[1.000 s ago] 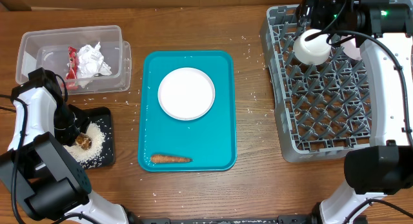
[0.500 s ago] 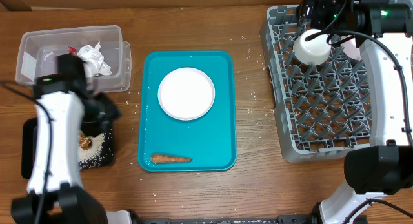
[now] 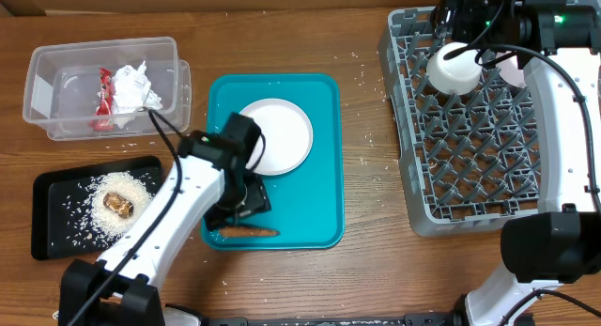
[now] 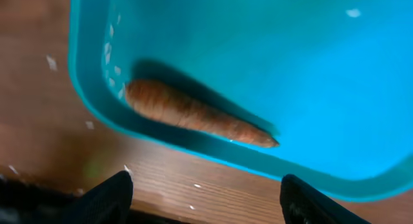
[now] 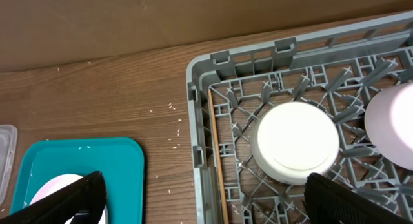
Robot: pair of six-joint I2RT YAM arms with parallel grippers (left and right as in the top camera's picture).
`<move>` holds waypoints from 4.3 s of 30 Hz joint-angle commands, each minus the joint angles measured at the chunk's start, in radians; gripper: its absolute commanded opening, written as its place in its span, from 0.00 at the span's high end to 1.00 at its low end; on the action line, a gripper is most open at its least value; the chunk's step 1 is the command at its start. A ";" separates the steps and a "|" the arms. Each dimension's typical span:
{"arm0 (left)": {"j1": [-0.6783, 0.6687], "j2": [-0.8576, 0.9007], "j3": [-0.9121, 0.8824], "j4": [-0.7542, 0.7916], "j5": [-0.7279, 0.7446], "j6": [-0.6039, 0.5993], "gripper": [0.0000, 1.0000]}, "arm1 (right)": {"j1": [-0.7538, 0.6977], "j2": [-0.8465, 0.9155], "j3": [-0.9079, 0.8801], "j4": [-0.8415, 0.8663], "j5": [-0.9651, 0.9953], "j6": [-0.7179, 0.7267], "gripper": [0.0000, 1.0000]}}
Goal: Sort waste into correct bins and load items into the dishwasher
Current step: 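Reach the left gripper to the orange carrot scrap and grasp it, then carry the carrot scrap left and drop it on the black tray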
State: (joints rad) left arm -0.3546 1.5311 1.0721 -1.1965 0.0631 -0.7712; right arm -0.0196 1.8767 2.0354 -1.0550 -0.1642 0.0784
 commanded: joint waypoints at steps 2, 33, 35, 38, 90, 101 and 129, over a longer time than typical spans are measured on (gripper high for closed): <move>-0.005 0.002 -0.051 0.009 0.072 -0.386 0.24 | -0.004 -0.001 -0.002 0.006 0.007 0.005 0.00; -0.008 0.006 -0.240 0.318 0.019 -0.771 0.38 | -0.004 -0.001 -0.002 0.006 0.007 0.005 0.00; -0.008 0.006 -0.240 0.323 0.007 -0.776 0.38 | -0.004 -0.001 -0.002 0.006 0.007 0.005 0.00; -0.008 0.007 -0.240 0.323 0.006 -0.782 0.38 | -0.004 -0.001 -0.002 0.006 0.007 0.005 0.00; 0.293 -0.118 -0.089 0.196 -0.158 -0.531 0.78 | -0.004 -0.001 -0.002 0.006 0.007 0.005 0.00; 0.710 -0.156 -0.036 0.187 -0.261 -0.432 0.75 | -0.004 -0.001 -0.002 0.006 0.007 0.005 0.00; 0.856 0.066 -0.020 0.332 -0.263 -0.237 0.50 | -0.004 -0.001 -0.002 0.006 0.007 0.005 0.00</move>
State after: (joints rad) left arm 0.4976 1.6169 1.0222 -0.8268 -0.2214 -1.0946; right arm -0.0196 1.8767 2.0354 -1.0554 -0.1642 0.0784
